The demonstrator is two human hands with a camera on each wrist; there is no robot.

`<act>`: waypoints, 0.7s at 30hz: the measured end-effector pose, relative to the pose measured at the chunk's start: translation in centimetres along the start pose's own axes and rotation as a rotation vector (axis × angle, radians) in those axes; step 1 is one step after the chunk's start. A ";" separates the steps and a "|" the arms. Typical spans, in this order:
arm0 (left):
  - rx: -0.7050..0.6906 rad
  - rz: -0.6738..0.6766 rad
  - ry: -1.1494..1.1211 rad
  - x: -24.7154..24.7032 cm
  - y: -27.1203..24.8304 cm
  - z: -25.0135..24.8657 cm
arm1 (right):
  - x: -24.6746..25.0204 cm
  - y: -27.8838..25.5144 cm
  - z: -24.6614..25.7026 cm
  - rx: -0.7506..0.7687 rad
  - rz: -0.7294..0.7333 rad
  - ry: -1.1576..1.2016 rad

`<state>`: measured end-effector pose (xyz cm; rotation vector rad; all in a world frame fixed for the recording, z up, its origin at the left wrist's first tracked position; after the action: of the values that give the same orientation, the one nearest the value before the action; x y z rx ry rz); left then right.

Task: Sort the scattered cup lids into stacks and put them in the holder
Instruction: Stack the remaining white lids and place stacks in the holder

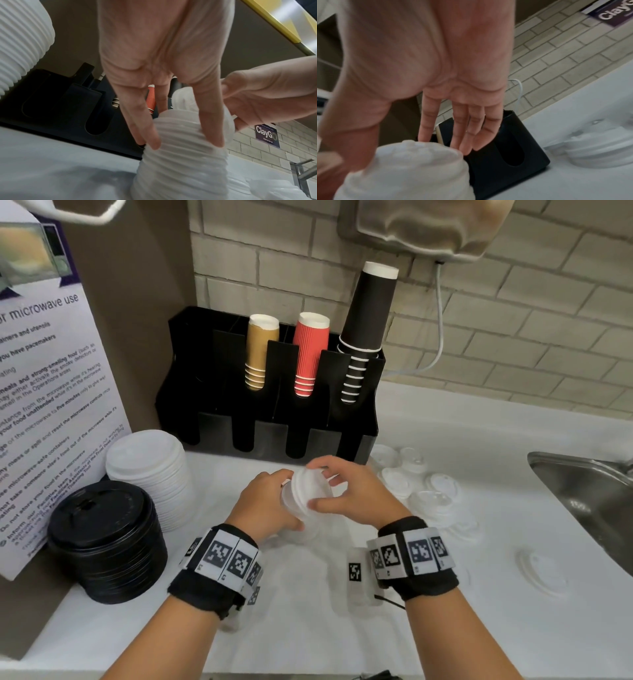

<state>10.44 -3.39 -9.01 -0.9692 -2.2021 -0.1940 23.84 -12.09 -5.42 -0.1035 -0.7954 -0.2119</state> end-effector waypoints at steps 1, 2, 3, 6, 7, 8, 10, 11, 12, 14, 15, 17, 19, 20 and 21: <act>-0.001 -0.005 -0.009 0.0 0.0 0.0 | -0.5 0.1 0.2 0.004 -0.007 -0.037; 0.003 -0.009 -0.019 0.1 0.0 -0.1 | -0.8 0.2 0.3 0.007 -0.014 -0.060; 0.007 -0.012 -0.024 0.1 0.0 -0.1 | -1.0 0.3 0.4 0.009 -0.019 -0.076; 0.015 -0.022 -0.029 0.1 0.0 -0.1 | -1.3 0.6 0.7 0.005 -0.019 -0.121; 0.021 -0.026 -0.036 0.1 0.1 0.0 | -1.4 0.7 0.8 -0.001 -0.016 -0.147; 0.026 -0.029 -0.040 0.1 0.1 0.0 | -1.4 0.9 0.9 -0.007 -0.011 -0.176; 0.031 -0.035 -0.034 0.0 0.2 0.2 | -1.5 1.1 1.2 -0.013 -0.004 -0.218; 0.031 -0.038 -0.029 0.0 0.3 0.2 | -1.6 1.2 1.3 -0.015 -0.003 -0.233; 0.031 -0.039 -0.024 0.0 0.4 0.2 | -1.6 1.3 1.4 -0.017 -0.003 -0.249; 0.031 -0.040 -0.014 0.0 0.5 0.2 | -1.7 1.4 1.6 -0.024 0.004 -0.275; 0.030 -0.040 -0.007 -0.1 0.5 0.2 | -1.8 1.5 1.6 -0.027 0.009 -0.272; 0.029 -0.038 0.007 -0.1 0.5 0.2 | -1.9 1.5 1.5 -0.035 0.018 -0.248; 0.030 -0.032 0.013 0.0 0.6 0.3 | -2.0 1.5 1.3 -0.043 0.021 -0.223; 0.029 -0.026 0.014 0.0 0.5 0.3 | -2.0 1.4 1.1 -0.047 0.023 -0.211; 0.026 -0.020 0.016 0.0 0.5 0.3 | -2.1 1.3 1.0 -0.049 0.024 -0.200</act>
<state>10.67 -2.95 -9.31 -0.9292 -2.1952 -0.1814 22.08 -10.31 -6.25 -0.1824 -0.9876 -0.2004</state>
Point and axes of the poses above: each hand's wrist, its own y-axis towards the middle knuckle, its own x-axis out of the back of the hand, z = x × y, the point moved 4 cm from there along y, towards the middle knuckle, and after that the axes turned 3 degrees about z, right-handed, at the moved point
